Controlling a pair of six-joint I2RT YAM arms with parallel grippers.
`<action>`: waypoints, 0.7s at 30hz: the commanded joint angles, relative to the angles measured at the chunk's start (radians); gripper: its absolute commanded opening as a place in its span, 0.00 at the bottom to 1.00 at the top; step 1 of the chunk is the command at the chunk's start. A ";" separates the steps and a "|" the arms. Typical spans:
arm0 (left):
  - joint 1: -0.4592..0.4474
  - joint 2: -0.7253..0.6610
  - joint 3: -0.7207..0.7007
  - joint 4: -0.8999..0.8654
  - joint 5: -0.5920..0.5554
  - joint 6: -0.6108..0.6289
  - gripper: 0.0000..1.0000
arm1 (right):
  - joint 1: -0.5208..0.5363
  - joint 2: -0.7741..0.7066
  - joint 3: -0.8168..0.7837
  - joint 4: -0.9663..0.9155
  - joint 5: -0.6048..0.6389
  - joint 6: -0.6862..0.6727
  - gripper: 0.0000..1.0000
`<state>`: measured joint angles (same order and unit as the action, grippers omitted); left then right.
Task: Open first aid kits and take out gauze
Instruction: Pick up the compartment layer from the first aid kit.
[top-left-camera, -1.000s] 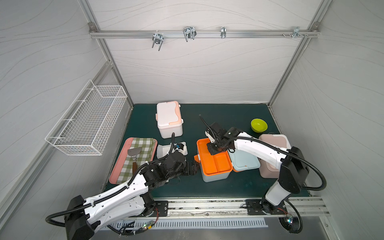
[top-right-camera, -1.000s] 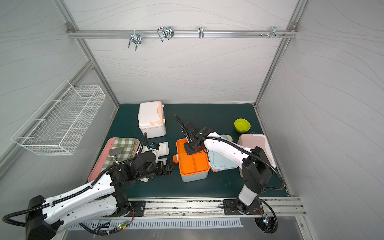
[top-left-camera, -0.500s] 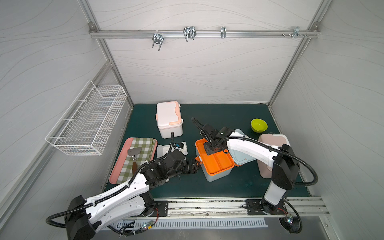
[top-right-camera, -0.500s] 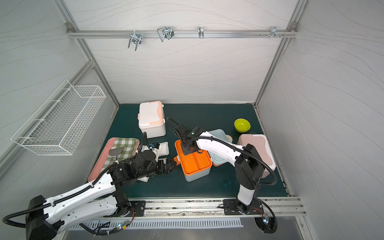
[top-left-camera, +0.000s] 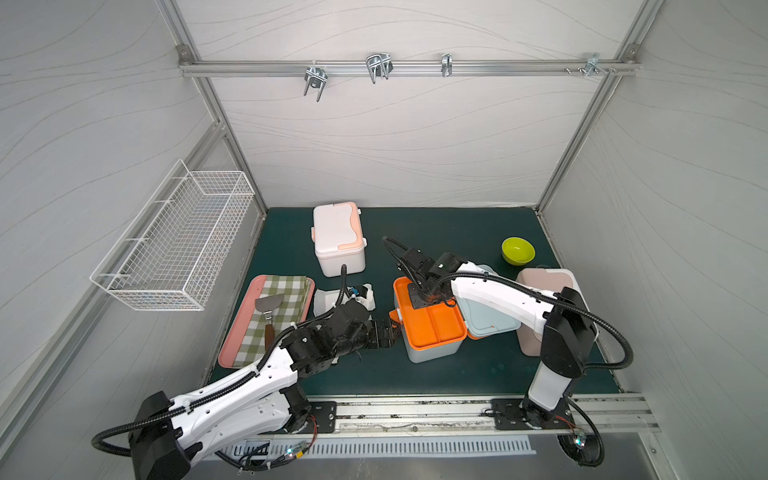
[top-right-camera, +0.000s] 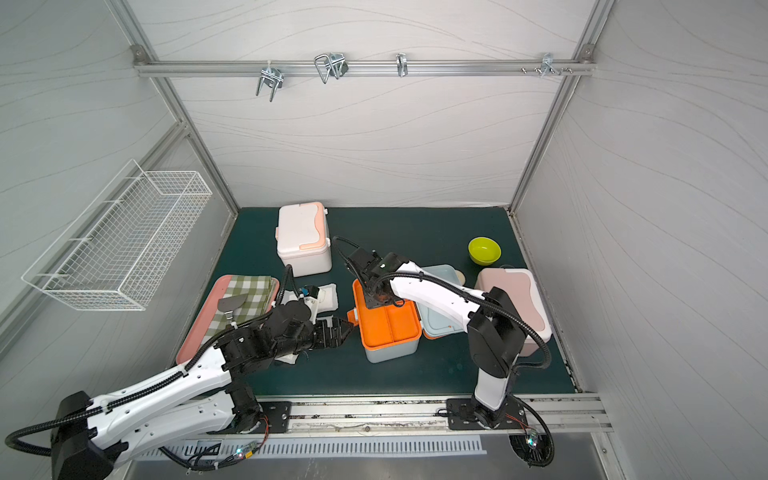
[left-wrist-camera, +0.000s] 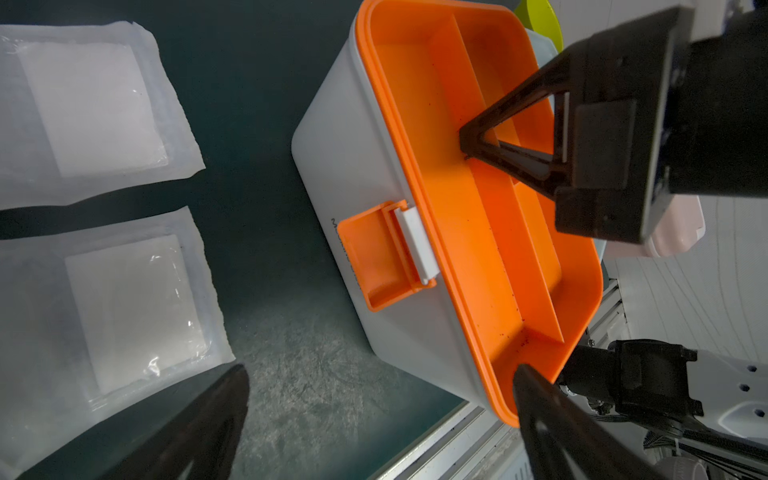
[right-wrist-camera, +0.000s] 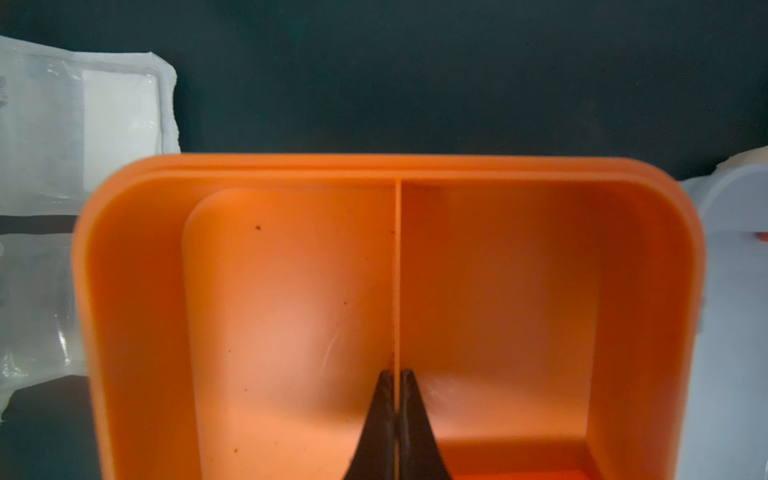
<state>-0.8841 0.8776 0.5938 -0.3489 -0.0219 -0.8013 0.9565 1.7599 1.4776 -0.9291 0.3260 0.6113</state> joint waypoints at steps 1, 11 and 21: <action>0.005 -0.017 0.004 0.031 -0.001 -0.011 0.99 | 0.020 0.002 0.029 -0.062 0.061 0.033 0.00; 0.005 -0.060 0.004 0.039 -0.006 0.011 0.99 | 0.029 -0.046 0.044 -0.050 0.063 0.016 0.00; 0.005 -0.219 0.015 0.061 -0.012 0.105 0.99 | 0.039 -0.295 -0.056 0.103 0.038 -0.035 0.00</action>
<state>-0.8841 0.6952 0.5919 -0.3305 -0.0219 -0.7433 0.9855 1.5639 1.4471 -0.8848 0.3584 0.5941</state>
